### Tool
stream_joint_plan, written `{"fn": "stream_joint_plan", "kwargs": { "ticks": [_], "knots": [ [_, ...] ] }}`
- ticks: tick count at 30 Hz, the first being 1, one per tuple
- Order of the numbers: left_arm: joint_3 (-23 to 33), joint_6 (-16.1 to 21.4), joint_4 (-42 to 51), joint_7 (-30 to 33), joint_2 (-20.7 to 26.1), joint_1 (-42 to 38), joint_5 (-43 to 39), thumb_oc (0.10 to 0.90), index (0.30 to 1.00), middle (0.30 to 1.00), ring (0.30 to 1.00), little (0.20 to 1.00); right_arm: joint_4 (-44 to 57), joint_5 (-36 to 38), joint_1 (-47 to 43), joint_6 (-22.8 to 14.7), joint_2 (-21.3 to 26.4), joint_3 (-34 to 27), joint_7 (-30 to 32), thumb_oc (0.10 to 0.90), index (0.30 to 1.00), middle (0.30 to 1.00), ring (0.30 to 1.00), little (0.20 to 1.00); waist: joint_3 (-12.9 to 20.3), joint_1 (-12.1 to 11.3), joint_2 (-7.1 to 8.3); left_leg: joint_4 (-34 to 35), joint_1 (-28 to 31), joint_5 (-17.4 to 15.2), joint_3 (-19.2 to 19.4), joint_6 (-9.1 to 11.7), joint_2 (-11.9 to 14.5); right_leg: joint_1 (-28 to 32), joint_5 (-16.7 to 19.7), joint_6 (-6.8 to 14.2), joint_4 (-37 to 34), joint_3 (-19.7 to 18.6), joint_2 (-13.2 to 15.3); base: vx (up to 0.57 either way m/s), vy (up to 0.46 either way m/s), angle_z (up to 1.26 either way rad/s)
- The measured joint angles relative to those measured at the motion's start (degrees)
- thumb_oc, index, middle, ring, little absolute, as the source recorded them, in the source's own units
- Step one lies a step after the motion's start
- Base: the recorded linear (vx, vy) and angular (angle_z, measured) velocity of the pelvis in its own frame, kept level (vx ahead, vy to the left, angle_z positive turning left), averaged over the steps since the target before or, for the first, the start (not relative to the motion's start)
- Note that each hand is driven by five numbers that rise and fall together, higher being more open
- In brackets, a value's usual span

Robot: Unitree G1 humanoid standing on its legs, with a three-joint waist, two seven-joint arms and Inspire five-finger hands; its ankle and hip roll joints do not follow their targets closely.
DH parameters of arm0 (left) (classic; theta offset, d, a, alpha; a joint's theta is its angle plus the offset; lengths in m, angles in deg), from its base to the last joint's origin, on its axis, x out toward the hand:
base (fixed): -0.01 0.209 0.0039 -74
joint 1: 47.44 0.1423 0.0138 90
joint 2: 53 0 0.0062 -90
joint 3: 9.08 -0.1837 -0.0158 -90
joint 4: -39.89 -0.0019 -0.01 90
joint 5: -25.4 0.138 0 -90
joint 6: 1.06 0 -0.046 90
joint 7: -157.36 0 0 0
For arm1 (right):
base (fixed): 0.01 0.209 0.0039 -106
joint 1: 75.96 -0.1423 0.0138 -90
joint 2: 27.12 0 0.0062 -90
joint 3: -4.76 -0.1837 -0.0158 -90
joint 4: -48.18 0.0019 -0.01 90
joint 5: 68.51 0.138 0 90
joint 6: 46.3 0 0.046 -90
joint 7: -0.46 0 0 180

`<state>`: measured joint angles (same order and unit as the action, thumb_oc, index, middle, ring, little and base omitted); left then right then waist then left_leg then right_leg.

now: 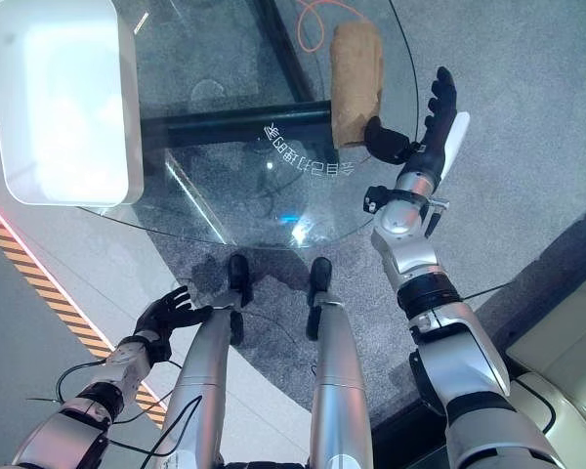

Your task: Wipe the table with a cloth and put it in the basket.

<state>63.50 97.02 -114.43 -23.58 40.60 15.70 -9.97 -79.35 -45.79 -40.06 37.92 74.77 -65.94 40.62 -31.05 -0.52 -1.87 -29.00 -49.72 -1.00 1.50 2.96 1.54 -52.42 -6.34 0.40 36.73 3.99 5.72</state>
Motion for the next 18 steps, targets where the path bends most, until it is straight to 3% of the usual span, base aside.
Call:
{"fn": "stream_joint_plan", "kwargs": {
  "ticks": [13, 18],
  "knots": [
    [-0.07, -0.16, 0.09, 0.03, -1.05, 0.43, 0.04, 0.8, 0.9, 0.9, 0.9, 0.9, -0.23, 6.96, -3.84, 7.58, -2.01, 2.51, -0.57, 0.8, 0.9, 0.9, 0.9, 0.9, 0.0, -1.41, -0.12, 4.15, 2.98, 2.45, 0.27, 0.74, 0.03, 1.27, 0.17, -0.92, -0.78, 0.2, 0.4, 0.01, 0.005, 0.02],
    [-1.44, -0.17, 0.16, 0.01, -1.54, 0.47, 0.05, 0.8, 0.9, 0.9, 0.9, 0.9, -1.61, 9.52, -4.67, 9.44, -2.1, 3.89, -0.6, 0.8, 0.9, 0.9, 0.9, 0.9, -0.07, -2.17, -1.08, 4.25, 3.59, 2.5, 0.26, 0.79, 0.03, 1.87, 0.22, -0.85, -0.73, 0.2, 0.41, 0.0, 0.0, 0.0]
  ]
}}
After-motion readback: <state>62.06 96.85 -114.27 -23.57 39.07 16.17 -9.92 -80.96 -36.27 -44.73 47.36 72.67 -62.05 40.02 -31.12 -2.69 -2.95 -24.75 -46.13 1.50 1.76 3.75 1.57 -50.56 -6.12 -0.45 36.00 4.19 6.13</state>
